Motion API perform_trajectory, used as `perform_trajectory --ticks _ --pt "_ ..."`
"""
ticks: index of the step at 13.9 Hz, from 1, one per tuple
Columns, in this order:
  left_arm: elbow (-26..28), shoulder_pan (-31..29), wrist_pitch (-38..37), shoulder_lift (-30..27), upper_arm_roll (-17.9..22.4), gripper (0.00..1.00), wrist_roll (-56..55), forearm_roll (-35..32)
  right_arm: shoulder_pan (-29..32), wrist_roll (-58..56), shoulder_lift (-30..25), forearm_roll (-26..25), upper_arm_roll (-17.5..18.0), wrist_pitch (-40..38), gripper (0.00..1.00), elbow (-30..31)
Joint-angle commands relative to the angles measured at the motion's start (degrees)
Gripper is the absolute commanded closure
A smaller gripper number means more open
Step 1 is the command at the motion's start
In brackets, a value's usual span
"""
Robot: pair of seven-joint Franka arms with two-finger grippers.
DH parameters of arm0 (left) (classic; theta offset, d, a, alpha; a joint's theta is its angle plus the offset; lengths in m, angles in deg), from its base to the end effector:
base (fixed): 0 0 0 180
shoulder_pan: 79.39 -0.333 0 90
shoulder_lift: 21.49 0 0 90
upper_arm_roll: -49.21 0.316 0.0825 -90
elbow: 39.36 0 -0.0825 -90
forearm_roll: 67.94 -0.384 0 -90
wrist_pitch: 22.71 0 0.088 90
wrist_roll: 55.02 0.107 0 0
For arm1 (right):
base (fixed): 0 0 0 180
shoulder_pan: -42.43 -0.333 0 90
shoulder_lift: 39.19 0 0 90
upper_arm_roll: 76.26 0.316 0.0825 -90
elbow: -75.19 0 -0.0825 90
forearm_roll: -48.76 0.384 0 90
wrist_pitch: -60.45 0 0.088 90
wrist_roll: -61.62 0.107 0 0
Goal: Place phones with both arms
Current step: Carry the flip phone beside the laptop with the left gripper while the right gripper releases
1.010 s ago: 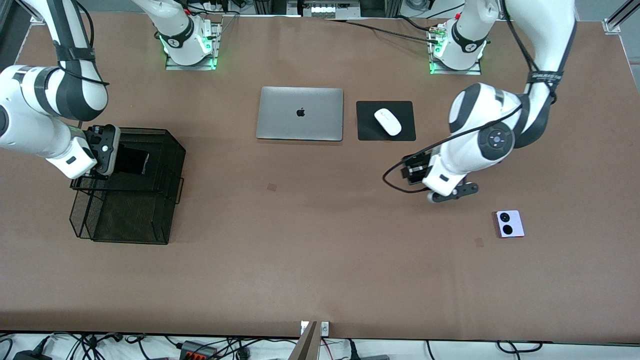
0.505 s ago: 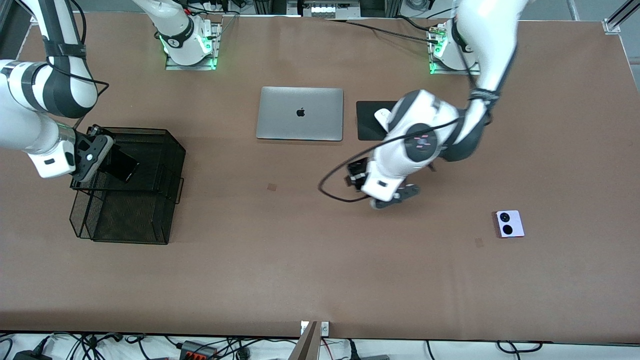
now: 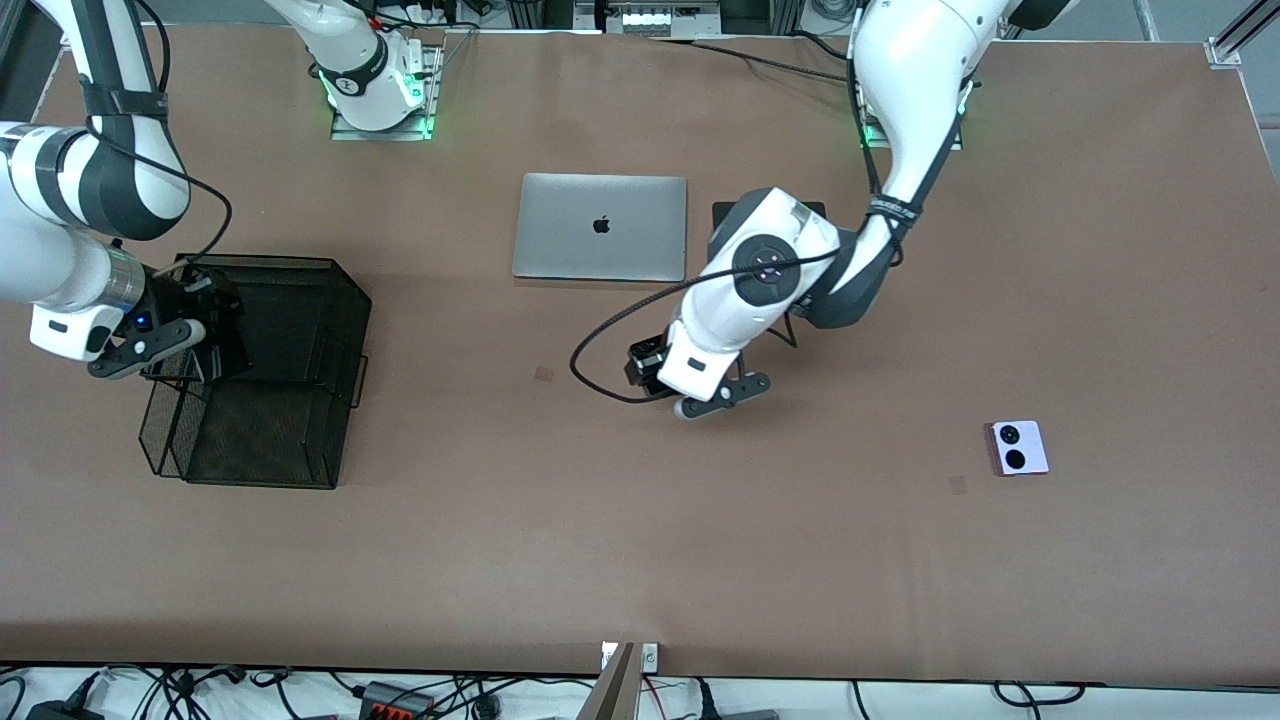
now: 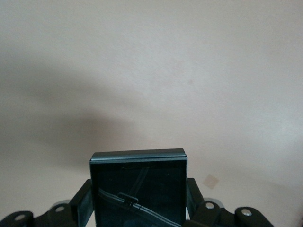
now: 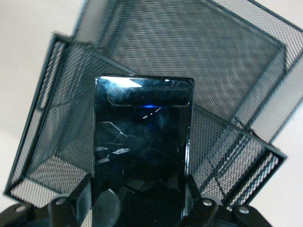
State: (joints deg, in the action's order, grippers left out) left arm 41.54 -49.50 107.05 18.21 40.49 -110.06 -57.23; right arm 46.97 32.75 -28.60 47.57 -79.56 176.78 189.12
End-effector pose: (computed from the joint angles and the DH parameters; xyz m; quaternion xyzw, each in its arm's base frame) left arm 0.5916 -0.4482 0.3125 0.9654 0.2148 -0.0338 0.1438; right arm 0.5688 -0.0786 0.3606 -0.9796 -0.1873 0.0721 0.0089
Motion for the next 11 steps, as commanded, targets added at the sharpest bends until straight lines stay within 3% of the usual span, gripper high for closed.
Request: perform_trajectory --ticks 1,4,6,8,11 --pt "-2.15 3.33 3.30 2.48 1.34 0.38 -4.53 0.37 0.56 11.60 1.36 0.39 0.39 -0.67 0.68 -1.70" --pt "-3.55 6.32 5.68 4.76 2.57 0.38 -8.66 0.28 0.38 19.10 1.45 0.48 0.39 -0.14 0.68 -1.52" --pt "-7.14 10.00 5.68 8.35 5.63 0.38 -10.25 0.19 0.30 20.52 1.27 0.48 0.39 -0.14 0.68 -1.08" --pt "-11.27 12.82 5.68 12.05 8.27 0.38 -9.39 -1.64 0.21 21.04 0.31 0.48 0.39 -0.05 0.68 0.23" --pt "-13.57 13.45 6.29 14.43 8.28 0.38 -2.73 -5.16 0.21 21.22 -0.40 0.30 0.39 1.26 0.68 1.38"
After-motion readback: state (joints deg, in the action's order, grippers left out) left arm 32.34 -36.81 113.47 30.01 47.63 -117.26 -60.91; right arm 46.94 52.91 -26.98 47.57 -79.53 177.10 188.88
